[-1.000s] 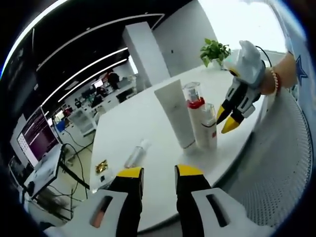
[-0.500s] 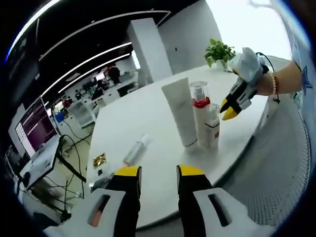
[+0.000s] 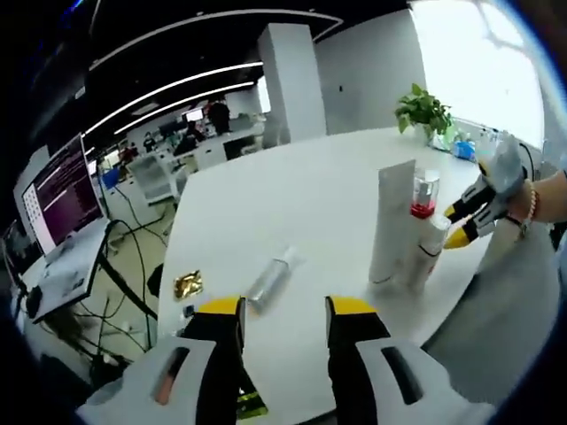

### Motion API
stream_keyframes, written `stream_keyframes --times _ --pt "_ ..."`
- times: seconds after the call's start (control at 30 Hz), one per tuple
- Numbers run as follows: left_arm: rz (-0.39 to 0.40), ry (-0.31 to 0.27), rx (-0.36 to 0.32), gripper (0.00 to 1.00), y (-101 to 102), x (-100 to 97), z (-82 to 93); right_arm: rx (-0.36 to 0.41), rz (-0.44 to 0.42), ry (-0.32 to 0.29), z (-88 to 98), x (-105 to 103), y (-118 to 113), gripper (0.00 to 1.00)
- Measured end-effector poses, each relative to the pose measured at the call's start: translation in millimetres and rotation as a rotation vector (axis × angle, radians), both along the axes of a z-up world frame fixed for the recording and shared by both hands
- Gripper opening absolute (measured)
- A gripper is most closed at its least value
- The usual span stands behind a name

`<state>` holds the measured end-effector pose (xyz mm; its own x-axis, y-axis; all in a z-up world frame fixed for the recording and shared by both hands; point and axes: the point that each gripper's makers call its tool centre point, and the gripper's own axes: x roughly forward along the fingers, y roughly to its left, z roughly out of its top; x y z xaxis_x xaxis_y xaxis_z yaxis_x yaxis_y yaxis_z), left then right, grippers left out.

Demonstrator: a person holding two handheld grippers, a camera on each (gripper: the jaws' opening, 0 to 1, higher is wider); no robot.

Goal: Arrange the skincare products in the storage area until every visible bottle or jar stands upright without overlapping.

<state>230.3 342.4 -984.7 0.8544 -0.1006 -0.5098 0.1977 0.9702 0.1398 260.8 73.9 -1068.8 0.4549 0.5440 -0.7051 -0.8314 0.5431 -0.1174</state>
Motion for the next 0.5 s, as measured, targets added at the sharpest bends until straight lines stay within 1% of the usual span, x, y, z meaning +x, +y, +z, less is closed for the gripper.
stream_keyframes --times 0.13,0.2,0.23,0.3,0.33,0.37,0.4,0.43,0.5 --pt "-0.036 0.036 0.006 0.34 8 25.1 -10.9 0.007 -0.023 -0.003 6.4 -6 -3 0.19" --pt "-0.040 0.078 0.011 0.34 15 38.9 -24.2 0.029 -0.039 -0.007 12.6 -11 -2 0.19" --pt "-0.048 0.111 0.018 0.33 19 46.5 -34.2 0.036 -0.046 -0.011 15.7 -13 -2 0.19" --pt "-0.057 0.171 0.018 0.33 22 54.9 -51.0 0.039 -0.051 -0.018 19.2 -17 -2 0.19" --pt "-0.061 0.189 0.015 0.33 23 59.0 -57.0 0.039 -0.052 -0.023 20.6 -18 -2 0.19" --pt "-0.070 0.208 0.014 0.32 22 67.5 -65.6 0.038 -0.058 -0.032 22.7 -18 -4 0.19" --pt "-0.080 0.218 0.017 0.32 22 69.6 -69.0 0.033 -0.068 -0.041 24.0 -19 -6 0.19" --pt "-0.093 0.266 0.010 0.33 20 76.2 -82.2 0.028 -0.079 -0.047 24.6 -20 -9 0.19" --pt "-0.126 0.318 0.041 0.34 19 83.4 -96.6 0.018 -0.102 -0.063 26.1 -20 -15 0.18"
